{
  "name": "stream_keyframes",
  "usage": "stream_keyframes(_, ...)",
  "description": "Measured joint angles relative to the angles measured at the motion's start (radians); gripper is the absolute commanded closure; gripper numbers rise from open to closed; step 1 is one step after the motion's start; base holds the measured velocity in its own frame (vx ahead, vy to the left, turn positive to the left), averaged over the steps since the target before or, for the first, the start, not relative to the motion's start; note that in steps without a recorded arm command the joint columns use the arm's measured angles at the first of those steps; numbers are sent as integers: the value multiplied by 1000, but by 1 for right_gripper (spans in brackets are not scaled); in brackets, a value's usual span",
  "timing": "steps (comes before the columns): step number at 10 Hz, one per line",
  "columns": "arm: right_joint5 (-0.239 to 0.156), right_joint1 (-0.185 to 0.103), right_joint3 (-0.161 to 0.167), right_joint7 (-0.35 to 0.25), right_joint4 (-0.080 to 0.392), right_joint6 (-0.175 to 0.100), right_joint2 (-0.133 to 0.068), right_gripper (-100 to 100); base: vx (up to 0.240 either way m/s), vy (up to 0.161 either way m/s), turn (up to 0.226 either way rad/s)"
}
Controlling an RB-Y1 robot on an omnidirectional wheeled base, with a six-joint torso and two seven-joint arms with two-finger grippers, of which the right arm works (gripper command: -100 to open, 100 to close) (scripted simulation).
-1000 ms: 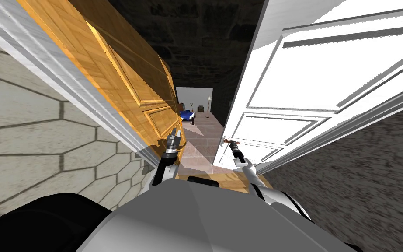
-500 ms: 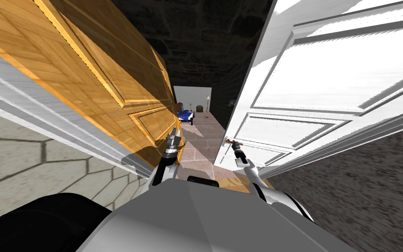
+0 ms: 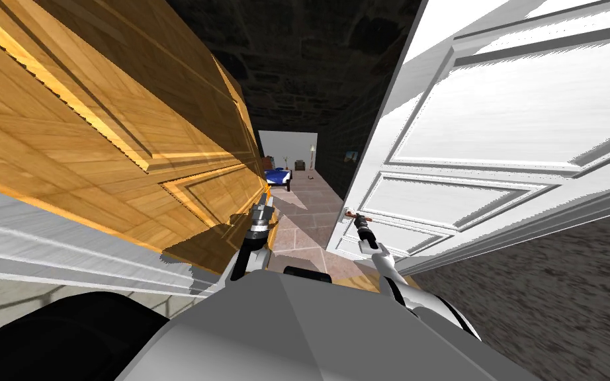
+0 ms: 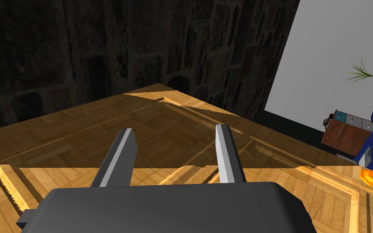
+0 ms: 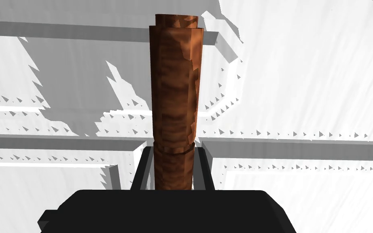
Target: Push the door open
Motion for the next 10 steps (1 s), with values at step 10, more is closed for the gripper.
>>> stream_keyframes(10, -41, 11, -85, 58, 15, 7, -18, 100, 159, 63, -49)
